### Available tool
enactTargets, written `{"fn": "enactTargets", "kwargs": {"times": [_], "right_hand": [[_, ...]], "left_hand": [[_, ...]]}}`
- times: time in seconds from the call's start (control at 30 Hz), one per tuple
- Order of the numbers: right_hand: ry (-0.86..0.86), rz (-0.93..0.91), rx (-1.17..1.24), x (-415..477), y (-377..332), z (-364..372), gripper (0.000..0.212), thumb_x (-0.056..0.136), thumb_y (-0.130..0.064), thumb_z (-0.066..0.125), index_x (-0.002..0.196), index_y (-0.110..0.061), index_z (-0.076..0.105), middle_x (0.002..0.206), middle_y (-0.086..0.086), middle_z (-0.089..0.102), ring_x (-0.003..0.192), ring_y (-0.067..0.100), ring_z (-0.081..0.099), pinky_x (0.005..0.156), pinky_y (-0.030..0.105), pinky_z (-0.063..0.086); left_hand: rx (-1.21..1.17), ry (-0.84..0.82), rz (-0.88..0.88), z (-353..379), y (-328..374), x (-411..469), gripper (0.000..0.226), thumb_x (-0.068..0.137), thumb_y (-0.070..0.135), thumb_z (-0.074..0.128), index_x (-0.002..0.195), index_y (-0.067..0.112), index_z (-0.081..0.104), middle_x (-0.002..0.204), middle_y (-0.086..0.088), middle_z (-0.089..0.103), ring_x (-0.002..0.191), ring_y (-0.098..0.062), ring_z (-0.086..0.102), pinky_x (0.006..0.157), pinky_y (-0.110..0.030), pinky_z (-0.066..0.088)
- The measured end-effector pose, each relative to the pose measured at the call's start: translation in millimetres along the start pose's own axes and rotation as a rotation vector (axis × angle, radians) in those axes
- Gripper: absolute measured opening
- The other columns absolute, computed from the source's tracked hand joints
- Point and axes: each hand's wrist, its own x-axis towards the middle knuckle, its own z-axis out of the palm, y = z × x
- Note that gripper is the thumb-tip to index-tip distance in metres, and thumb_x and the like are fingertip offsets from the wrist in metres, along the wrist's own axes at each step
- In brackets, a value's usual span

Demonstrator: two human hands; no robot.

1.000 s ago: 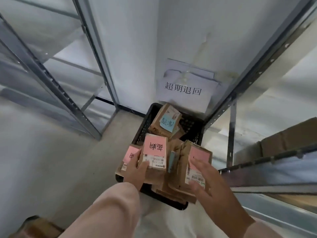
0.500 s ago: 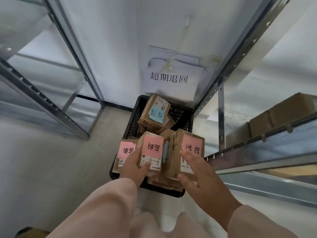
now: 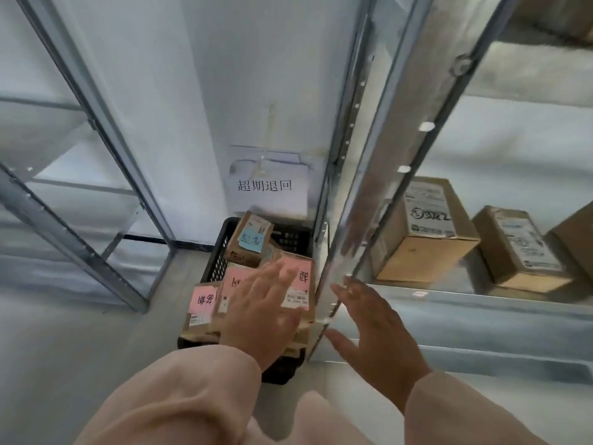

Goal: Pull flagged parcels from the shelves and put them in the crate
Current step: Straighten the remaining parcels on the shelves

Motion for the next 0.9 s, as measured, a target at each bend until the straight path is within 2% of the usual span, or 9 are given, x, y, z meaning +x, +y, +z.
{"fn": "enactTargets", "kwargs": {"times": [0.1, 0.2, 0.27, 0.4, 0.57, 0.73, 0.9], "right_hand": [[0.104, 0.055, -0.063, -45, 33, -31, 0.072, 0.088, -0.066, 0.039, 0.149, -0.042, 0.01, 0.16, -0.012, 0.01, 0.147, 0.009, 0.003, 0.116, 0.027, 0.003], [0.182, 0.121, -0.117, -100, 71, -65, 0.077, 0.082, -0.076, 0.028, 0.147, -0.047, -0.001, 0.158, -0.017, -0.005, 0.143, 0.003, -0.014, 0.112, 0.024, -0.008], [0.242, 0.161, -0.137, -140, 96, -91, 0.075, 0.081, -0.078, 0.026, 0.141, -0.052, -0.011, 0.153, -0.022, -0.014, 0.137, -0.002, -0.022, 0.109, 0.021, -0.015], [0.367, 0.285, -0.171, -230, 143, -148, 0.074, 0.082, -0.077, 0.028, 0.138, -0.053, -0.015, 0.149, -0.025, -0.018, 0.134, -0.005, -0.022, 0.105, 0.016, -0.016], [0.52, 0.49, -0.233, -338, 193, -203, 0.079, 0.083, -0.075, 0.028, 0.148, -0.045, -0.004, 0.158, -0.017, -0.004, 0.145, 0.004, -0.008, 0.117, 0.027, -0.002], [0.59, 0.683, -0.311, -415, 242, -233, 0.078, 0.086, -0.072, 0.03, 0.151, -0.039, 0.001, 0.161, -0.009, 0.005, 0.147, 0.009, -0.003, 0.119, 0.029, -0.004], [0.631, 0.81, -0.3, -455, 287, -244, 0.08, 0.083, -0.076, 0.023, 0.151, -0.037, 0.01, 0.16, -0.008, 0.012, 0.147, 0.009, 0.001, 0.121, 0.035, 0.006]], "left_hand": [[0.034, 0.024, 0.152, -1, 61, -13, 0.063, 0.091, 0.051, 0.05, 0.148, 0.032, 0.031, 0.156, 0.006, 0.03, 0.146, -0.019, 0.023, 0.119, -0.046, 0.021], [0.053, 0.07, 0.292, 3, 136, -22, 0.061, 0.087, 0.049, 0.057, 0.143, 0.028, 0.043, 0.149, 0.0, 0.043, 0.14, -0.024, 0.036, 0.115, -0.047, 0.024], [0.043, 0.097, 0.367, 8, 188, -23, 0.058, 0.086, 0.048, 0.059, 0.139, 0.027, 0.048, 0.145, -0.003, 0.049, 0.136, -0.027, 0.042, 0.113, -0.049, 0.029], [0.007, 0.121, 0.52, 28, 297, -31, 0.055, 0.087, 0.047, 0.059, 0.138, 0.027, 0.05, 0.144, -0.001, 0.05, 0.135, -0.025, 0.043, 0.111, -0.05, 0.035], [-0.052, 0.145, 0.778, 64, 422, -50, 0.06, 0.083, 0.044, 0.064, 0.138, 0.024, 0.049, 0.141, -0.003, 0.052, 0.129, -0.029, 0.049, 0.102, -0.051, 0.044], [-0.067, 0.089, 1.02, 99, 518, -62, 0.059, 0.087, 0.047, 0.052, 0.142, 0.028, 0.044, 0.149, -0.002, 0.043, 0.135, -0.027, 0.044, 0.109, -0.049, 0.035], [-0.122, 0.028, 1.146, 147, 593, -59, 0.059, 0.089, 0.05, 0.048, 0.144, 0.029, 0.043, 0.151, 0.0, 0.04, 0.136, -0.024, 0.042, 0.112, -0.05, 0.033]]}}
